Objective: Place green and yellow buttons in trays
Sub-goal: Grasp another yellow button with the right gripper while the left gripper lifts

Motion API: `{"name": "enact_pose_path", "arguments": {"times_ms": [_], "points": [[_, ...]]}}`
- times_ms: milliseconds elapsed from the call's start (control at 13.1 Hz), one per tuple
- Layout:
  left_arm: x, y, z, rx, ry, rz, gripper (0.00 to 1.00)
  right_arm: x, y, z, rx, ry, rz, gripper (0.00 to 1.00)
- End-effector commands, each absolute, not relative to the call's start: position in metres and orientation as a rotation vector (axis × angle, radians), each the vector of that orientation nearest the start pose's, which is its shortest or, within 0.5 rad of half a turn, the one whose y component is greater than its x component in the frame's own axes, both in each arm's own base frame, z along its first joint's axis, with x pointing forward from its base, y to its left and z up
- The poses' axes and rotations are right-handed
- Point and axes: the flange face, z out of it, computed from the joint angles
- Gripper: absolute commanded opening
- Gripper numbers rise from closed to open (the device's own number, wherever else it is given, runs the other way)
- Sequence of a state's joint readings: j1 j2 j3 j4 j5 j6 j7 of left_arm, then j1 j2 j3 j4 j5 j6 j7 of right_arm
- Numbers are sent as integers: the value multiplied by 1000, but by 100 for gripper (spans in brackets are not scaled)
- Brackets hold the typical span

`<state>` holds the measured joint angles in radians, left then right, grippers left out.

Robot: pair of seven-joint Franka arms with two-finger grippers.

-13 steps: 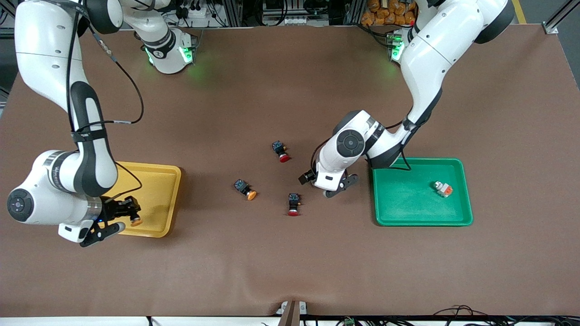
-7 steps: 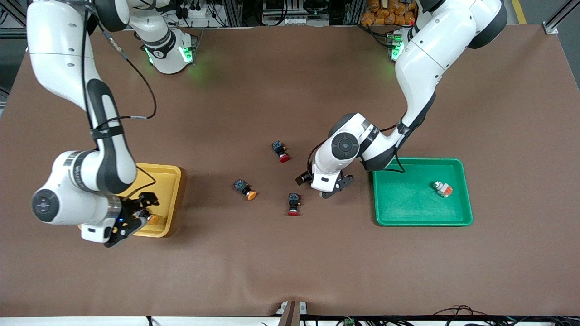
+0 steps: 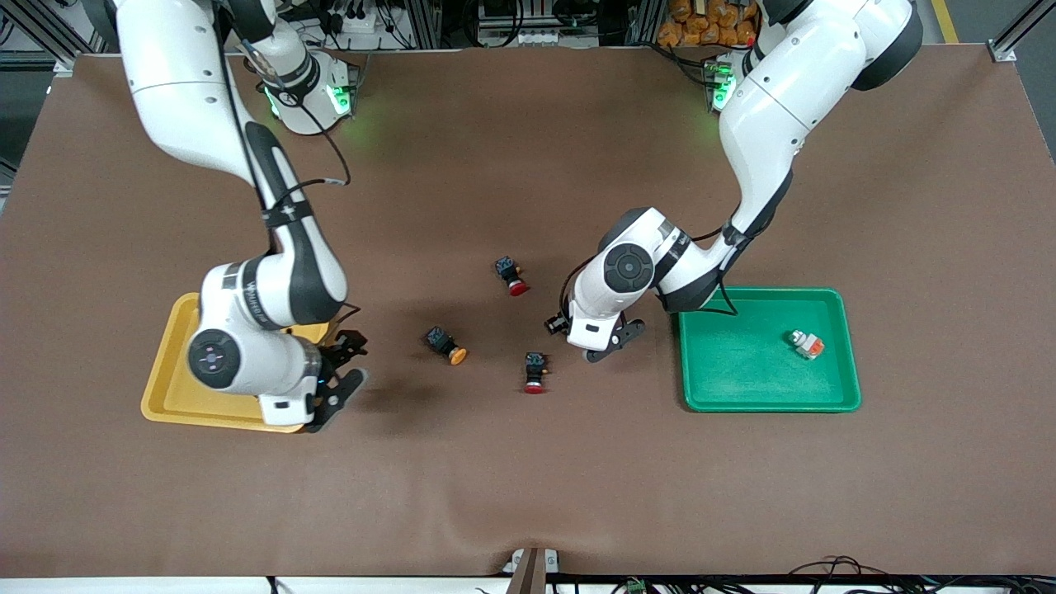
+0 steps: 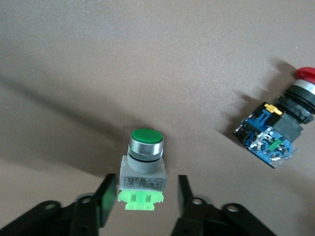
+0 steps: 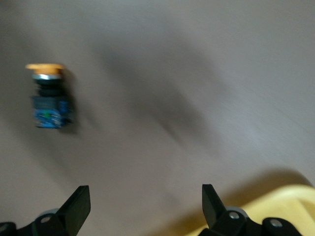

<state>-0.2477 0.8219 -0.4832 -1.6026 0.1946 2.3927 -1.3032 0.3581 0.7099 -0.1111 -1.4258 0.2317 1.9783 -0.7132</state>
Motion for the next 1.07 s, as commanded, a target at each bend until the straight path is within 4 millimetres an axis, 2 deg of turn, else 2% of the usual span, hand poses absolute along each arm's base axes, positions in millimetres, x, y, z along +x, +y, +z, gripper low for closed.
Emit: {"name": "enact_pose_path", "arguments": {"times_ms": [0,153,230,383,536,690,766,843,996], "points": [[555,-433,192,-3161,-959,218,36,664,223,260,-2633,-1263,164,100],[554,-432,191,-3160,-954,221,16,654,234,243,-2631,-1244,122,100],[556,-429,192,-3158,-958,213,0,644,251,236,-2622,-1261,101,100],[563,-420,202,-3148,-981,197,0,626,272,233,-2621,-1243,40,100],[573,-409,235,-3139,-990,152,0,606,297,225,-2648,-1230,-25,100],[585,-383,277,-3097,-984,118,0,584,330,219,-2676,-1221,-94,100],[585,-373,299,-3076,-942,110,0,578,334,213,-2683,-1231,-137,100],[589,-354,310,-3046,-900,128,0,574,330,206,-2694,-1236,-180,100],[601,-305,316,-3011,-819,172,0,570,325,197,-2697,-1261,-193,100]]}}
